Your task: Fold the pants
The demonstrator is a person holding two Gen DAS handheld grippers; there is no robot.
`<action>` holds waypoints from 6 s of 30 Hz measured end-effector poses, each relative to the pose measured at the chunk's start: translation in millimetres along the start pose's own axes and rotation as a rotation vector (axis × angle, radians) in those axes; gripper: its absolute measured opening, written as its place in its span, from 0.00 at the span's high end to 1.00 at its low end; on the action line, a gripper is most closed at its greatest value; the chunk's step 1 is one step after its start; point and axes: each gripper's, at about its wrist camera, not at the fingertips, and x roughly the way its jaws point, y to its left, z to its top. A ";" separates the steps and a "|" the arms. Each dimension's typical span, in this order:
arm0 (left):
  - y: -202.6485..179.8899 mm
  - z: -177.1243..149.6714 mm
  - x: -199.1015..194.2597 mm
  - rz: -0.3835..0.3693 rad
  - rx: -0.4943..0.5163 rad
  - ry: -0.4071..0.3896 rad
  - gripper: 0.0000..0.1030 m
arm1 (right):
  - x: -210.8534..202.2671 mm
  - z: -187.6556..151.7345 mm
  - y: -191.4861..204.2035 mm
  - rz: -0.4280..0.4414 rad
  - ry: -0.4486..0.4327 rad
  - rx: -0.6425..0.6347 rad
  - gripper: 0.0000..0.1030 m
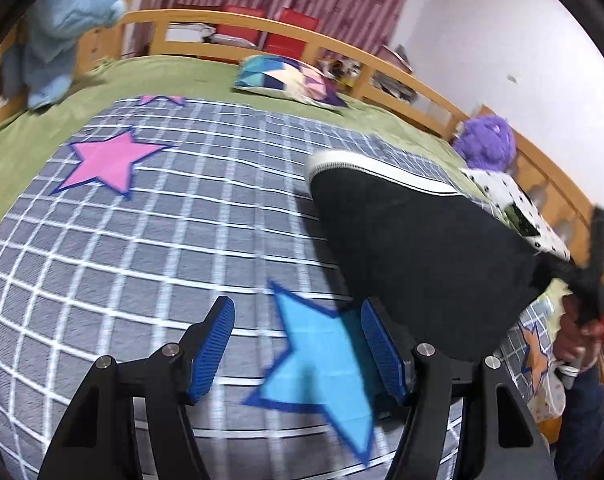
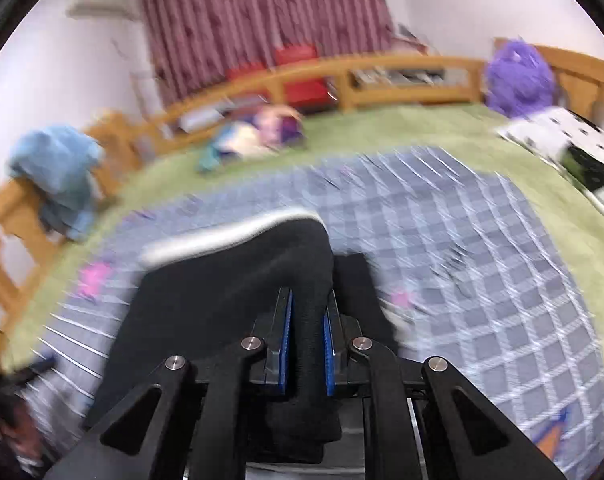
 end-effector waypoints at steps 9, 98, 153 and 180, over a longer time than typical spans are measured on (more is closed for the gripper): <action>-76.4 3.8 7.9 -0.032 0.054 0.007 0.38 | -22.1 -21.2 -24.2 -0.021 -0.028 0.007 0.71; 96.8 -53.2 -48.3 0.184 -0.005 0.028 0.68 | 55.5 -71.7 155.8 0.165 0.251 -0.017 0.55; 116.8 61.8 3.9 0.018 -0.152 -0.099 0.42 | 103.9 -9.4 149.6 0.160 0.055 -0.020 0.89; 82.2 25.2 -23.6 0.181 -0.040 -0.052 0.36 | 34.1 -79.6 193.0 0.071 0.089 -0.213 0.61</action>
